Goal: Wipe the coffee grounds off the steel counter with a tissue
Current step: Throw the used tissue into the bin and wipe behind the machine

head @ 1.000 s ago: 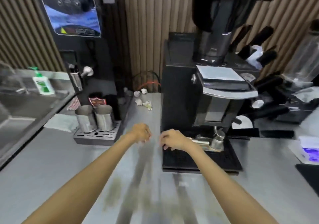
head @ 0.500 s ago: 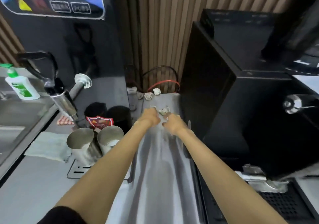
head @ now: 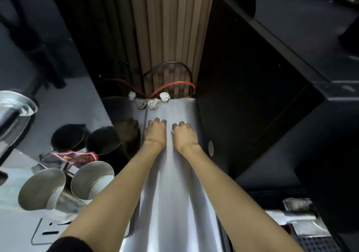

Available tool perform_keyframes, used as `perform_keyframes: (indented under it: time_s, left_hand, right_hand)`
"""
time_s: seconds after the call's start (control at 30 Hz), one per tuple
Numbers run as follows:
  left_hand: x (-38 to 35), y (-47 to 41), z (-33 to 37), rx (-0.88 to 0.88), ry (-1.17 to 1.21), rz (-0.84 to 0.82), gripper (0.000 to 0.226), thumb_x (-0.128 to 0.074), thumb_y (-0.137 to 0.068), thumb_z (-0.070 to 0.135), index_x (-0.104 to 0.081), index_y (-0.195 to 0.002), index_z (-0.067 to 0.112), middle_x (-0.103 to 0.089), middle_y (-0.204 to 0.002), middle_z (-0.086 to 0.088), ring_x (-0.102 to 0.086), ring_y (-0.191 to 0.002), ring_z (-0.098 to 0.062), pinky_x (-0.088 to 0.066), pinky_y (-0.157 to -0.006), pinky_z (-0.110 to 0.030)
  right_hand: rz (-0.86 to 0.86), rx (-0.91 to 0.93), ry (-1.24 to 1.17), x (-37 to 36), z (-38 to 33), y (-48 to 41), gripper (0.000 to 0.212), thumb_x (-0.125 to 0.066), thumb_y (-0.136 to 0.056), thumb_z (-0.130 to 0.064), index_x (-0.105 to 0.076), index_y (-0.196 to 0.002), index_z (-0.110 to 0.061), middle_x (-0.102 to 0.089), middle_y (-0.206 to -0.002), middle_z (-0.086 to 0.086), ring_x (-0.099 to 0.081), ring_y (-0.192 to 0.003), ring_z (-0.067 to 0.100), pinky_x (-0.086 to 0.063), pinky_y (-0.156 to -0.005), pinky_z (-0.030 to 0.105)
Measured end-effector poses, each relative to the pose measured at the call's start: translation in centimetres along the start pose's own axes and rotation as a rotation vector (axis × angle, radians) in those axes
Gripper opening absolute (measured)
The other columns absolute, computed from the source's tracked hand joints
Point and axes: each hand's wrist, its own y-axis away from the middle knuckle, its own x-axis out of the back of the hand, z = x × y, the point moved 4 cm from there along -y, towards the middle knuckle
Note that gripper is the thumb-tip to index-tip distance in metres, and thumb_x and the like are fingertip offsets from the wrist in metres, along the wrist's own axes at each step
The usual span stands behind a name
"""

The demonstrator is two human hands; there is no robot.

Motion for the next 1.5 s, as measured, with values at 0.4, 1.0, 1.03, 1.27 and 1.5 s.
perform_keyframes:
  time_s: [0.4, 1.0, 1.03, 1.27, 1.5]
  left_hand:
    - [5.2, 12.6, 2.7, -0.03, -0.009, -0.077, 0.035, -0.049, -0.085, 0.007, -0.054, -0.119, 0.012, -0.053, -0.124, -0.017, -0.054, -0.112, -0.036, -0.05, -0.091, -0.041]
    - [-5.7, 45.3, 31.7, -0.496, 0.171, -0.647, 0.013, -0.056, -0.086, 0.019, -0.058, -0.098, 0.021, -0.063, -0.088, -0.006, -0.059, -0.062, -0.014, -0.054, -0.059, -0.024]
    - [-6.7, 47.2, 33.9, -0.511, 0.214, -0.683, 0.015, -0.056, -0.086, 0.018, -0.057, -0.102, 0.02, -0.06, -0.087, -0.004, -0.056, -0.058, -0.009, -0.05, -0.052, -0.018]
    - [-16.9, 58.1, 43.9, -0.791, 0.09, -0.873, 0.029, -0.06, -0.084, 0.021, -0.059, -0.111, 0.01, -0.063, -0.115, -0.014, -0.058, -0.073, -0.019, -0.049, -0.06, -0.025]
    - [-30.0, 56.3, 45.1, -0.672, -0.003, -0.823, 0.029, -0.056, -0.086, 0.021, -0.06, -0.113, 0.011, -0.058, -0.127, -0.015, -0.053, -0.116, -0.029, -0.045, -0.093, -0.032]
  right_hand:
    - [-0.073, 0.008, -0.112, 5.6, 0.5, 16.1, 0.032, -0.045, -0.088, -0.003, -0.055, -0.119, -0.003, -0.055, -0.122, 0.02, -0.057, -0.109, 0.038, -0.048, -0.089, 0.041]
    - [-0.002, -0.496, -0.455, 3.9, 27.6, 54.7, 0.027, -0.058, -0.082, -0.012, -0.065, -0.108, -0.012, -0.067, -0.115, 0.013, -0.062, -0.105, 0.03, -0.048, -0.093, 0.034]
    - [0.006, -0.552, -0.459, 3.8, 29.6, 56.9, 0.028, -0.057, -0.082, -0.011, -0.066, -0.109, -0.013, -0.067, -0.115, 0.011, -0.062, -0.106, 0.028, -0.047, -0.092, 0.032]
    - [-0.013, -0.883, -0.531, -2.3, 39.9, 68.6, 0.028, -0.064, -0.075, -0.013, -0.068, -0.103, -0.013, -0.069, -0.106, 0.012, -0.062, -0.102, 0.029, -0.046, -0.08, 0.028]
    - [0.025, -1.066, -0.685, -12.8, 45.5, 68.1, 0.027, -0.064, -0.077, -0.01, -0.067, -0.102, -0.001, -0.068, -0.107, 0.021, -0.063, -0.1, 0.034, -0.051, -0.086, 0.037]
